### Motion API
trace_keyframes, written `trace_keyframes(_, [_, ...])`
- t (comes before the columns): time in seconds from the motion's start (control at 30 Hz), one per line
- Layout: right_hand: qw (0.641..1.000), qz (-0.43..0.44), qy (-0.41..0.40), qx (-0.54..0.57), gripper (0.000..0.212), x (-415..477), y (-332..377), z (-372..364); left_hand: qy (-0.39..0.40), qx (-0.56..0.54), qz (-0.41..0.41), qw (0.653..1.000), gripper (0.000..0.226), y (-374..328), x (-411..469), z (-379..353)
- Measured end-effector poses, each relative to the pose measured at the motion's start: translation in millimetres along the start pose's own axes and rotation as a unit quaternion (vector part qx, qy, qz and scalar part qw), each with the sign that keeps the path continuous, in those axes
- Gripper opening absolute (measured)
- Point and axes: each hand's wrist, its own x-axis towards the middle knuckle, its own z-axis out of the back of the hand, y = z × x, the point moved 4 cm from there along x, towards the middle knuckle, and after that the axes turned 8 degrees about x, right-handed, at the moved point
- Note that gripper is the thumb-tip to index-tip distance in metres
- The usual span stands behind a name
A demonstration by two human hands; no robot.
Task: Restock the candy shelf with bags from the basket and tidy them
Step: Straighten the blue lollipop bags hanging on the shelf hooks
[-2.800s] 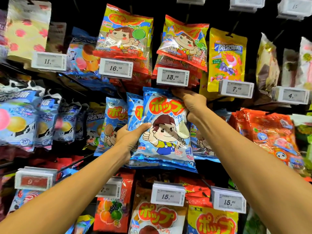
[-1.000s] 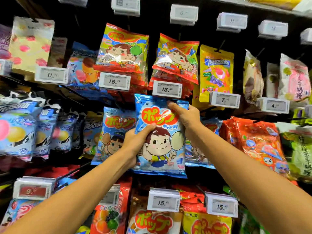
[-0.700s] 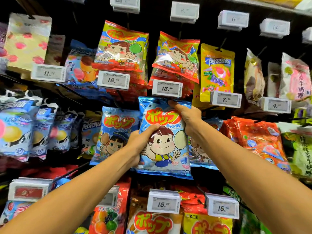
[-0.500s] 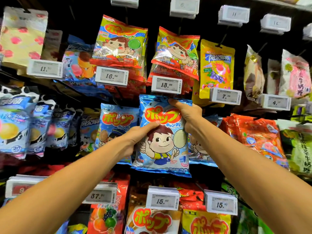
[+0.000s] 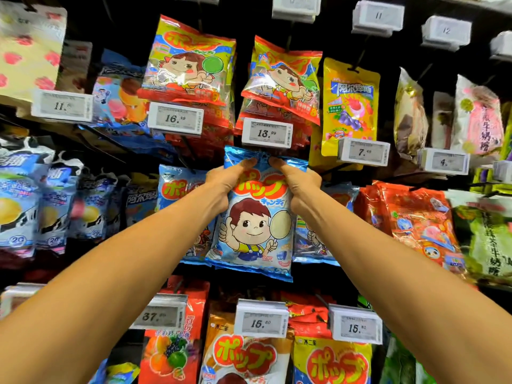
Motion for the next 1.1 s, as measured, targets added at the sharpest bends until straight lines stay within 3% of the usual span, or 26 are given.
trace_keyframes(0.27, [1.000,0.017,-0.016,-0.002,0.038,0,-16,4,-0.031,-0.022,0.012,0.999,0.025,20,-2,1])
trace_keyframes(0.5, [1.000,0.009,-0.009,-0.021,0.030,16,-29,9,-0.078,-0.001,-0.016,0.997,0.028,35,14,4])
trace_keyframes(0.73, [0.998,-0.033,-0.053,-0.011,0.051,33,-53,10,-0.097,0.067,-0.002,0.993,0.038,53,35,10])
trace_keyframes(0.8, [0.998,-0.037,-0.054,-0.015,0.076,37,-60,10,-0.104,0.085,-0.001,0.991,0.036,60,38,14])
trace_keyframes(0.83, [0.998,-0.031,-0.052,-0.020,0.073,40,-63,10,-0.103,0.089,-0.001,0.991,0.038,64,39,16])
trace_keyframes(0.9, [0.997,-0.019,-0.064,-0.044,0.036,41,-66,15,-0.093,0.092,0.011,0.991,0.058,70,38,18])
trace_keyframes(0.93, [0.995,-0.017,-0.080,-0.055,0.028,37,-67,18,-0.087,0.092,0.020,0.992,0.070,72,35,19])
trace_keyframes(0.97, [0.992,-0.013,-0.098,-0.074,0.038,38,-69,24,-0.085,0.092,0.020,0.992,0.077,71,32,19])
trace_keyframes(1.03, [0.983,0.023,-0.118,-0.135,0.039,34,-68,33,-0.103,0.102,0.012,0.989,0.078,70,23,21])
trace_keyframes(1.1, [0.983,0.042,-0.104,-0.146,0.006,26,-68,37,-0.124,0.128,-0.004,0.984,0.072,68,12,22])
